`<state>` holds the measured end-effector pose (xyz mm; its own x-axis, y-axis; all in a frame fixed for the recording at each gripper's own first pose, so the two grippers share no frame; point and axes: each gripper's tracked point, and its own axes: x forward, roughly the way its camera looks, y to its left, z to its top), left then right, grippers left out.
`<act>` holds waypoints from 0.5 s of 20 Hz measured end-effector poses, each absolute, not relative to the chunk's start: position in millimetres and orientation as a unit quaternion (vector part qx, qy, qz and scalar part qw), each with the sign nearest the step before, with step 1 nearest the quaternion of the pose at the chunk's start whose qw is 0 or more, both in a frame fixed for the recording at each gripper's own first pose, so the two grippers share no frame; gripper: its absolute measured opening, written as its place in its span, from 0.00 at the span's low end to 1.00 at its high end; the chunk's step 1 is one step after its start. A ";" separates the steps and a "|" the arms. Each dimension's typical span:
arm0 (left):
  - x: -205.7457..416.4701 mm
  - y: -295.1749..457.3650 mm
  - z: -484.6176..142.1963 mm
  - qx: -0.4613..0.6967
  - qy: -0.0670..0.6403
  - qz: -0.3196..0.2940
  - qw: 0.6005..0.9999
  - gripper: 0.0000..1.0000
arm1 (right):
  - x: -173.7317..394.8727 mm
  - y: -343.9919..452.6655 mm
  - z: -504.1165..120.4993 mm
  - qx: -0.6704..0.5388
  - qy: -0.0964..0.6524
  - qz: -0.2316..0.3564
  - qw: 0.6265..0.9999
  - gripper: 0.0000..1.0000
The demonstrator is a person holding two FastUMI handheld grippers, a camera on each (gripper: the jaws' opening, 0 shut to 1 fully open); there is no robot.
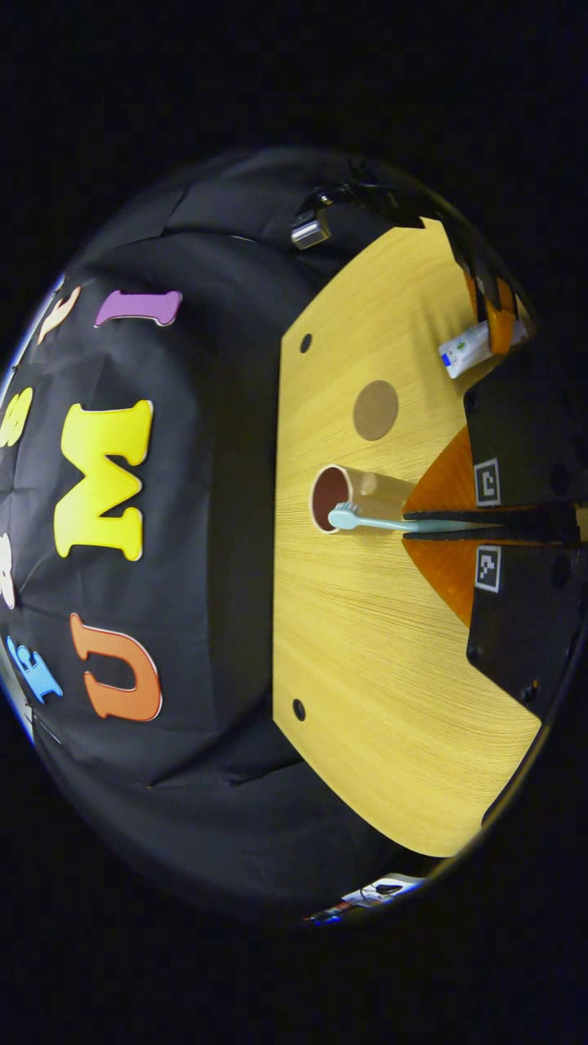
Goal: Put the toothbrush and toothpaste on the desktop into the cup, then pick up the cup and place it on the coaster on the desktop.
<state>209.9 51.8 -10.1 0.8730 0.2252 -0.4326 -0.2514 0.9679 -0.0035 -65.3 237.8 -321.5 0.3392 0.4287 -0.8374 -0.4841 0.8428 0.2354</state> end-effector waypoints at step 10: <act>326.7 71.6 100.3 -0.007 0.025 0.121 0.992 0.03 | -47.7 200.5 -268.0 -0.053 0.425 0.295 0.854 0.09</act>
